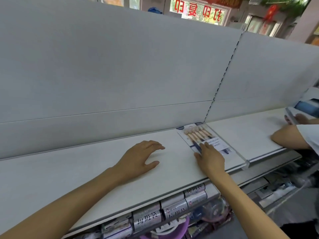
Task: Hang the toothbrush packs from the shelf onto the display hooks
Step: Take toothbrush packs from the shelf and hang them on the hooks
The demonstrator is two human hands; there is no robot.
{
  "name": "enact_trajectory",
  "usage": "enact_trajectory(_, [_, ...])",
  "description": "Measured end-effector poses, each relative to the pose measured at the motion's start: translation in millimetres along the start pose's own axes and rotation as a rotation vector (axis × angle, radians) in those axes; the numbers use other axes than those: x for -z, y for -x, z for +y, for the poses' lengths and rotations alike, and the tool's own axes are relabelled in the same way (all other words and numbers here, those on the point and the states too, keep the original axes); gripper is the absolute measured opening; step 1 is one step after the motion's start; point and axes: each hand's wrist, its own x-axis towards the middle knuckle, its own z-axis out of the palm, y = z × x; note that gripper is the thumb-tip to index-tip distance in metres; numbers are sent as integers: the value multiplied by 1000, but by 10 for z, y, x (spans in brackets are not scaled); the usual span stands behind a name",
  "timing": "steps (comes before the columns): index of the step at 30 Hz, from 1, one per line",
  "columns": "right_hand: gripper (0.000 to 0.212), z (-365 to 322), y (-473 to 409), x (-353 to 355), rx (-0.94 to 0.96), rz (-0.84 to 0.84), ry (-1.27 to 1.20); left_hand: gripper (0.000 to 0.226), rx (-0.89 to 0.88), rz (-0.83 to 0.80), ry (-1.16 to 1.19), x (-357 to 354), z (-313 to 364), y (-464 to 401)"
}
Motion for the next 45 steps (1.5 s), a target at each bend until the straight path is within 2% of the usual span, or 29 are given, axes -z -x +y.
enact_trajectory(5, [26, -143, 256, 101, 145, 29, 76, 43, 109, -6, 28, -178, 190, -12])
enact_trajectory(7, [24, -144, 305, 141, 218, 35, 91, 42, 137, -11, 38, -233, 277, -1])
enact_trajectory(11, [26, 44, 88, 288, 191, 127, -119, 42, 194, -33, 41, -310, 448, 71])
enact_trajectory(13, [38, 204, -107, 289, 130, 85, -184, 42, 208, -55, 37, -321, 530, 118])
enact_trajectory(15, [63, 325, -263, 242, 34, -70, -101, 42, 218, -70, 27, -312, 611, 158])
enact_trajectory(17, [77, 377, -332, 205, -72, -179, -103, 42, 229, -75, 22, -287, 682, 196])
enact_trajectory(22, [94, 291, -205, 245, -54, -243, -162, 48, 297, -103, -13, -245, 802, 277])
enact_trajectory(26, [102, 114, -42, 235, -24, -359, -132, 68, 439, -206, -67, -250, 880, 274])
enact_trajectory(28, [100, 48, 53, 218, 9, -348, -135, 76, 492, -209, -38, -255, 938, 267])
enact_trajectory(30, [98, 13, 153, 204, 39, -308, -158, 79, 539, -174, 35, -268, 999, 278])
enact_trajectory(34, [96, -25, 329, 190, 46, -277, -257, 60, 630, -26, 292, -317, 1103, 334])
enact_trajectory(38, [91, -101, 480, 186, 30, -248, -351, 57, 730, 216, 598, -309, 1134, 420])
enact_trajectory(41, [85, -177, 582, 215, 33, -239, -523, 70, 803, 374, 955, -226, 1195, 480])
enact_trajectory(45, [74, -279, 736, 196, -7, -228, -849, 82, 818, 490, 1017, -135, 1238, 607])
